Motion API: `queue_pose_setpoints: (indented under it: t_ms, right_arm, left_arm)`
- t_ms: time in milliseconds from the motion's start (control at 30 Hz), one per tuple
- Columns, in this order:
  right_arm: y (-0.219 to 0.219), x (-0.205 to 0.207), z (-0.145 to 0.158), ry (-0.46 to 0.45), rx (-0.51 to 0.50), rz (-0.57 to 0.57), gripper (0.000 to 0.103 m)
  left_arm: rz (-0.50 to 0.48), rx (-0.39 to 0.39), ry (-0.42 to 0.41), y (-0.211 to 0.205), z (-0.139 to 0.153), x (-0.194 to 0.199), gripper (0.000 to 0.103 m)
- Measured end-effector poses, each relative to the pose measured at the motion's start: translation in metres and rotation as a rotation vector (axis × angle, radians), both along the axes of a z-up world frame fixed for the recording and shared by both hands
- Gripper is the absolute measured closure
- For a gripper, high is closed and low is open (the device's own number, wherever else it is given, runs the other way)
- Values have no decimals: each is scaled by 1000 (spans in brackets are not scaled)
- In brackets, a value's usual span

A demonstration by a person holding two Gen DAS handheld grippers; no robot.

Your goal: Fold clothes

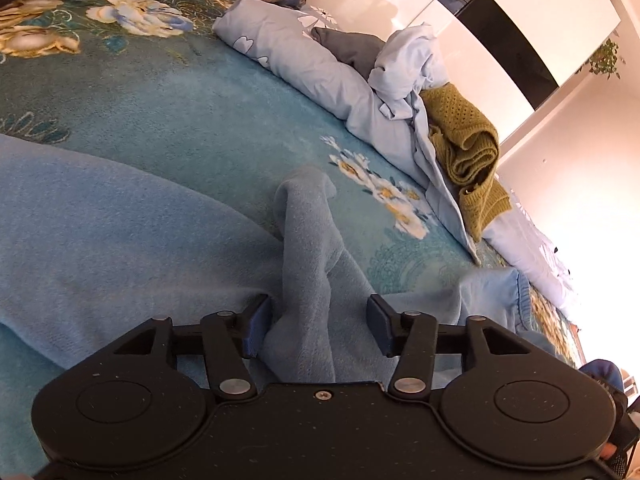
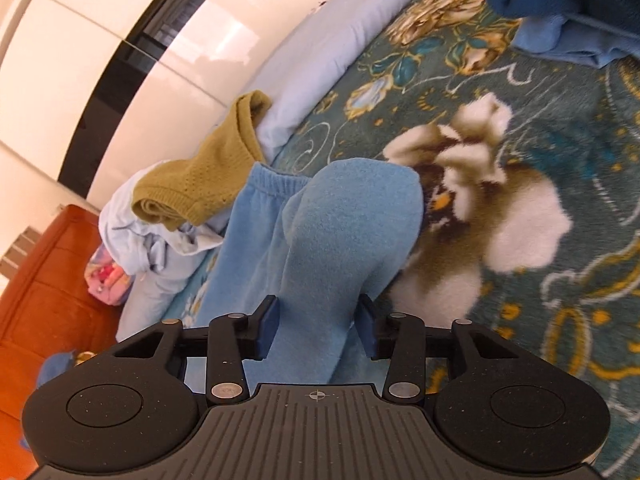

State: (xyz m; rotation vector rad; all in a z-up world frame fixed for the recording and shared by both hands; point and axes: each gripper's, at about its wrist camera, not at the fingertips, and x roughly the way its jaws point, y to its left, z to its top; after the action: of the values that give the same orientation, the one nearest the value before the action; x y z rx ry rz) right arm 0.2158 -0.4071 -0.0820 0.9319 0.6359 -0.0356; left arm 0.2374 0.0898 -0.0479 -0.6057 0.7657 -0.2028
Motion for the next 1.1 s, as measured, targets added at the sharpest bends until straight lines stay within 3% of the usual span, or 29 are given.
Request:
queue_pose_setpoints:
  t_ms: [33,67,167,267,533,667,800,900,1100]
  right_arm:
    - [1,1,0,-1,0,-4,93]
    - [1,0,2,-5,2,-10,97]
    - [2,-13,17,-80,-2,-12,99]
    - [2,-27,42,-155,-18,5,100]
    - [8,-89,121,-324,-79,16,100]
    - [11,-125,154,-400,-97,18,100]
    - [18,-153,183,-435,-155,53,100]
    - [21,-158,196,-432,-217,74,100]
    - [20,-102,160,-293,-225,56,100]
  left_arm:
    - [13,-17,3,1,0,1,75]
    - [27,-34,6,3,-1,1,102]
    - [63,-108,-43,12,8,-9,101]
    - [50,-117,-129,17,29,-25,101]
    - [19,-218,-384,37,105,-81,101]
    - [-23,-222,-508,45,145,-116,101]
    - [-72,-168,-636,57,178,-151,101]
    - [-59,-97,-648,58,180,-149,100]
    - [-33,-76,-479,49,131,-88,100]
